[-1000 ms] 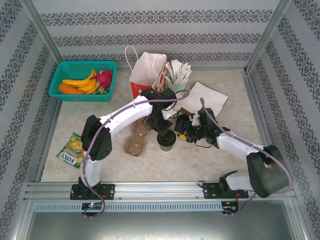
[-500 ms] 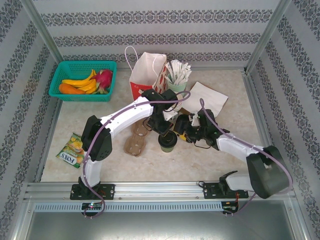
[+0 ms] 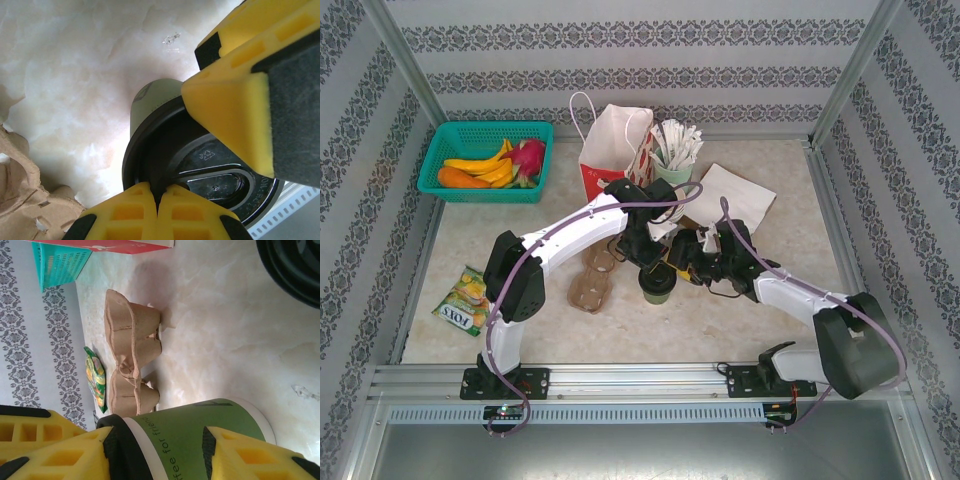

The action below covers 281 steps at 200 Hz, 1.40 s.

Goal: Pack the takeout coffee

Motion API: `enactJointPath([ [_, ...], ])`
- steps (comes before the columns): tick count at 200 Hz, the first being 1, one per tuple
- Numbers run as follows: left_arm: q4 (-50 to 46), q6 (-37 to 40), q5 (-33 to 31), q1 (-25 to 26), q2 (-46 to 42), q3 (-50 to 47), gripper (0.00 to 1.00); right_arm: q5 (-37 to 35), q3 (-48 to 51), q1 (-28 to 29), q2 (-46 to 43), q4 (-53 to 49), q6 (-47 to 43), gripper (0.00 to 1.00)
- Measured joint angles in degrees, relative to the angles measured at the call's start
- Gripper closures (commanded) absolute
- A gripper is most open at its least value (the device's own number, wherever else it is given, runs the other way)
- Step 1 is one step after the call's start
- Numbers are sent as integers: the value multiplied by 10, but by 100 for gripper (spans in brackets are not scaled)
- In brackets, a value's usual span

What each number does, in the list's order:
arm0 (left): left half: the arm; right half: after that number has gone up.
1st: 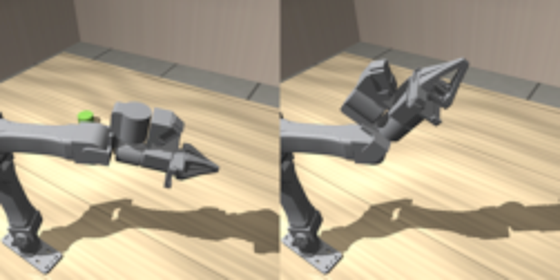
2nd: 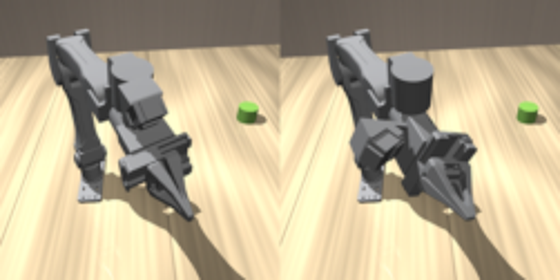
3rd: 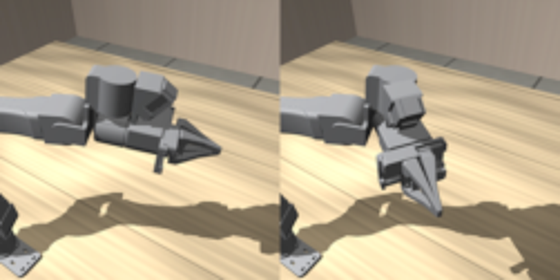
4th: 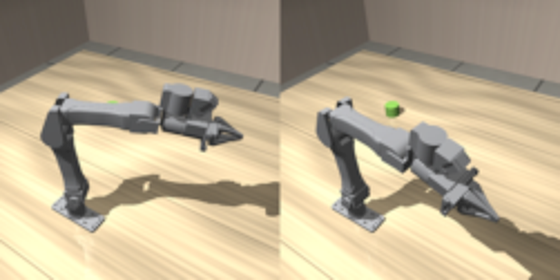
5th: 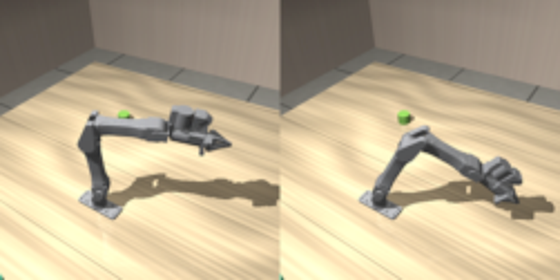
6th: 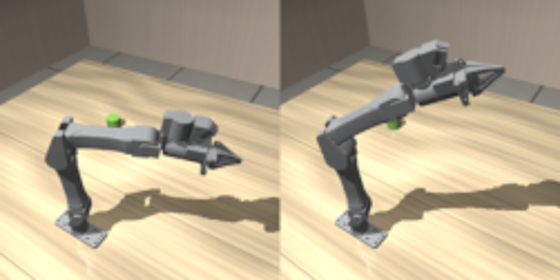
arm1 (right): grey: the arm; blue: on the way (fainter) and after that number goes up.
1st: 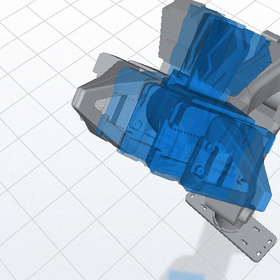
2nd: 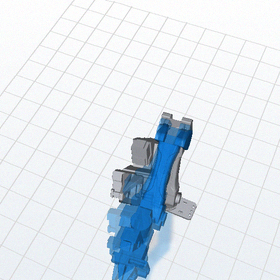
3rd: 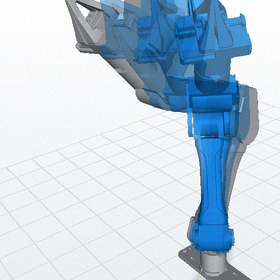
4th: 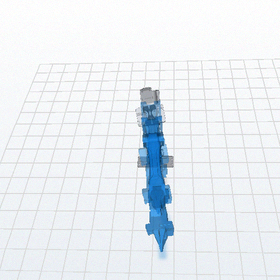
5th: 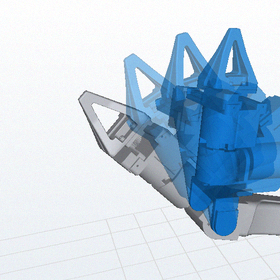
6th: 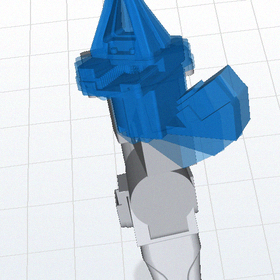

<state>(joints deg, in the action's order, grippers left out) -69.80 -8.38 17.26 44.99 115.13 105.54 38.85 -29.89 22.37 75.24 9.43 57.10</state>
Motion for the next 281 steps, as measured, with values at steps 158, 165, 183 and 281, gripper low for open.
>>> enactJointPath([
  [158, 3, -23, 1, 2, 0, -3, 100, -25, -20, 22, 48, 42, -3, 44],
  [165, 3, -24, 0, 3, 0, -2, 100, -28, -20, 23, 42, 34, -3, 42],
  [183, 3, -28, 0, 7, 0, 0, 100, -38, -16, 23, 18, 8, -6, 35],
  [281, 0, -114, -22, -2, 21, 36, 100, -66, 32, 2, -161, -54, -71, 2],
])
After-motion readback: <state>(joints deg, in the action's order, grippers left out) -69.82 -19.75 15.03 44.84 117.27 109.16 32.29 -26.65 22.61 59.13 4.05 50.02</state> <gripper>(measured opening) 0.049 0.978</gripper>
